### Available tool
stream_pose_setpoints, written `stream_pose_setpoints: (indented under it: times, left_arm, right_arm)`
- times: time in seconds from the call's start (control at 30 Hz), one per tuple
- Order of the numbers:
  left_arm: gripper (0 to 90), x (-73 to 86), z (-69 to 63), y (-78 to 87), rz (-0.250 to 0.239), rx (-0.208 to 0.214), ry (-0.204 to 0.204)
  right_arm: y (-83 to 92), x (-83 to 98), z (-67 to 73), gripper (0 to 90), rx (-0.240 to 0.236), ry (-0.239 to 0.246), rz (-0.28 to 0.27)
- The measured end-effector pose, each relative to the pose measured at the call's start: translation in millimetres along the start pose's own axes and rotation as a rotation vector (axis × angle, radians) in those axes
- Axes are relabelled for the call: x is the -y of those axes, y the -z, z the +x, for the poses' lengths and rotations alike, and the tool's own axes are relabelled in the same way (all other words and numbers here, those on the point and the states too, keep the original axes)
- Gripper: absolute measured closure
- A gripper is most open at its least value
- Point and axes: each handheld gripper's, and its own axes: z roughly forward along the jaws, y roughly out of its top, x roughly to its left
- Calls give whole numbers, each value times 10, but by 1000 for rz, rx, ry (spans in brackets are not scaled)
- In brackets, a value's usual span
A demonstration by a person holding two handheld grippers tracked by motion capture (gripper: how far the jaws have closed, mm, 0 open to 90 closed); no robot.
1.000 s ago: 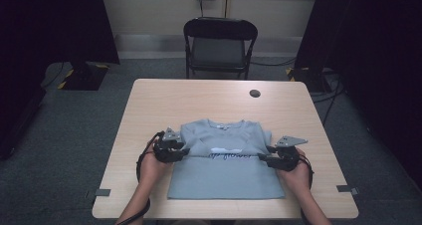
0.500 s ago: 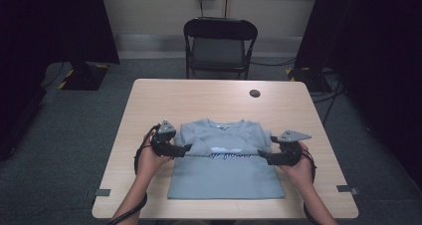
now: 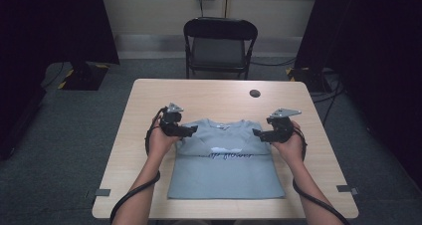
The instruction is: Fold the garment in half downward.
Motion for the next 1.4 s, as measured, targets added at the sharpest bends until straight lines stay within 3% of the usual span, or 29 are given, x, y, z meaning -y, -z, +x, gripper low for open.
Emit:
stream_pose_setpoints:
  times: [0.13, 0.23, 0.33, 0.43, 0.53, 0.63, 0.7, 0.87, 0.97, 1.03, 1.17, 1.23, 1.33, 1.4]
  left_arm:
    - [152, -28, 43, -153, 29, 6, 6]
    - [152, -47, 67, -268, 47, 8, 6]
    - [153, -62, 93, -376, 66, 14, 17]
    - [174, -94, 127, -459, 72, -8, 21]
    - [314, -89, 141, -539, 99, 8, 15]
    - [358, -79, 141, -575, 96, 12, 7]
    - [408, -89, 125, -576, 111, 11, -35]
    - [584, -93, 48, -565, 133, 23, -110]
    - [743, -99, 29, -552, 147, 36, -95]
    - [817, -102, 25, -547, 156, 48, -91]
    - [842, -109, 19, -541, 164, 53, -99]
    - [849, -102, 22, -525, 146, 67, -91]
    - [852, -99, 59, -472, 115, 91, -26]
    - [851, -116, 72, -421, 104, 94, -20]
  right_arm:
    - [-157, -72, -67, 217, 2, -16, 17]
    - [-285, -127, -116, 269, -22, -31, 20]
    - [-442, -160, -161, 300, -18, -40, 54]
    - [-576, -163, -196, 332, -19, -47, 91]
    - [-656, -156, -204, 391, -28, -49, 108]
    - [-705, -142, -187, 459, -31, -27, 127]
    - [-722, -128, -174, 466, -31, 0, 144]
    - [-721, -102, -155, 567, -41, -18, 126]
    - [-720, -110, -135, 675, -66, -12, 128]
    - [-720, -120, -119, 793, -88, -29, 137]
    - [-723, -136, -107, 844, -96, -58, 149]
    - [-718, -134, -108, 852, -102, -76, 146]
    - [-659, -152, -103, 854, -111, -83, 108]
    - [-612, -178, -108, 854, -122, -84, 98]
